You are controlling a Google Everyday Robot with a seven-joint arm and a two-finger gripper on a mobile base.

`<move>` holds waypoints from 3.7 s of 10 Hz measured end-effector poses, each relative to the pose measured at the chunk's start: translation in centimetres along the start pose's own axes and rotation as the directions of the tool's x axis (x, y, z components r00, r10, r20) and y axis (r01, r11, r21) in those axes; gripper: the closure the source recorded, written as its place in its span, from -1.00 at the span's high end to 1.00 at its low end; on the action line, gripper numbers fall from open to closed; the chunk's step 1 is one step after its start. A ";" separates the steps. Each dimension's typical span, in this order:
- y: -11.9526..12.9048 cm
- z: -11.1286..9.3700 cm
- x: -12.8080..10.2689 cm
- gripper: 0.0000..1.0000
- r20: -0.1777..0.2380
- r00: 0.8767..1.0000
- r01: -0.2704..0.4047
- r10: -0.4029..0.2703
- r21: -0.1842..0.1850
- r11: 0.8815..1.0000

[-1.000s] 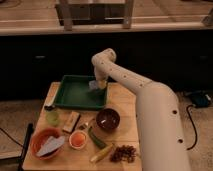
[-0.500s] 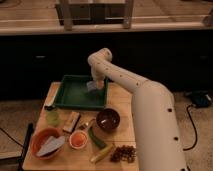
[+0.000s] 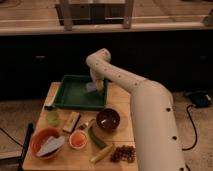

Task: Wipe tray with sponge

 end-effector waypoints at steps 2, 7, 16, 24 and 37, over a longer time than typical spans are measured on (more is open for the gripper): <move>0.1 0.0 -0.1 -0.99 -0.005 1.000 0.018 -0.018 -0.005 1.000; 0.3 0.1 -0.9 -0.99 -0.006 0.999 0.049 -0.049 -0.011 0.999; 0.4 0.1 -2.5 -0.99 -0.009 0.992 0.123 -0.123 -0.026 0.992; 0.5 0.0 -3.0 -0.99 -0.011 0.986 0.165 -0.166 -0.027 0.986; 0.5 0.0 -2.9 -0.99 -0.016 0.978 0.206 -0.206 -0.020 0.978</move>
